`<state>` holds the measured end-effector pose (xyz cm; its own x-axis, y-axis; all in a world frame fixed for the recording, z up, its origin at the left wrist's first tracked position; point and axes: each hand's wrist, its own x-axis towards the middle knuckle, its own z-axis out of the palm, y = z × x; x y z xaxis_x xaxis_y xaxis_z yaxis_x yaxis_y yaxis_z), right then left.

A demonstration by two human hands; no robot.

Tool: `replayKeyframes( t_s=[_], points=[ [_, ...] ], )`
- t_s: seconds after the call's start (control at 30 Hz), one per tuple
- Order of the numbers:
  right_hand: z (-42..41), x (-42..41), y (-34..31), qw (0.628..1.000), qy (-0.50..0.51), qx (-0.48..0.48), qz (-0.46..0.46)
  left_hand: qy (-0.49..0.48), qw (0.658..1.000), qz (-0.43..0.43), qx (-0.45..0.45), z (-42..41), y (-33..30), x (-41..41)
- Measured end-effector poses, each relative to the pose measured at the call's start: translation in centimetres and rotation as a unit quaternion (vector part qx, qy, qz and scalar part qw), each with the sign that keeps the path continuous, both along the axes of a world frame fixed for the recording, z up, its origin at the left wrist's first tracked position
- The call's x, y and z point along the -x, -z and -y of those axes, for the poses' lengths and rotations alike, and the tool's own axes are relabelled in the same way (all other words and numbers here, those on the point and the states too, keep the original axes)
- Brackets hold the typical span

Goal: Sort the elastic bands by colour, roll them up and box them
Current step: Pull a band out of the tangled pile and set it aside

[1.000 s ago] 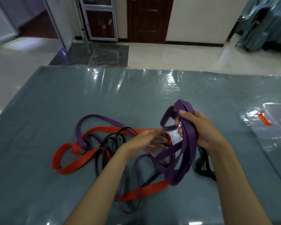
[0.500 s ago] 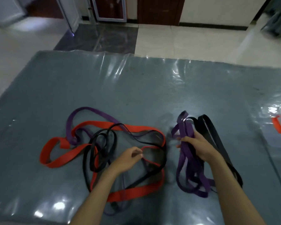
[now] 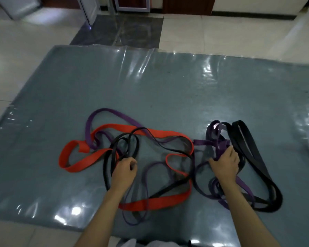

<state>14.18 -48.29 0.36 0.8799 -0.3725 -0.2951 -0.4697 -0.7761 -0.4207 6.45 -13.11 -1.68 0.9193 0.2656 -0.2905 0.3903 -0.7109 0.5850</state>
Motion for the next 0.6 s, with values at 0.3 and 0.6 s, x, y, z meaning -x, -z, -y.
replayKeyframes(
  t_s=[0.3,0.6],
  points=[
    [-6.3,4.2,0.2,0.997,-0.059,0.033,0.038,-0.127,0.991,0.018,-0.029,-7.3,1.6,3.8],
    [-10.7,7.8,1.8,0.993,-0.107,-0.022,0.033,-0.242,0.95,-0.025,0.197,-8.0,3.4,4.7]
  ],
)
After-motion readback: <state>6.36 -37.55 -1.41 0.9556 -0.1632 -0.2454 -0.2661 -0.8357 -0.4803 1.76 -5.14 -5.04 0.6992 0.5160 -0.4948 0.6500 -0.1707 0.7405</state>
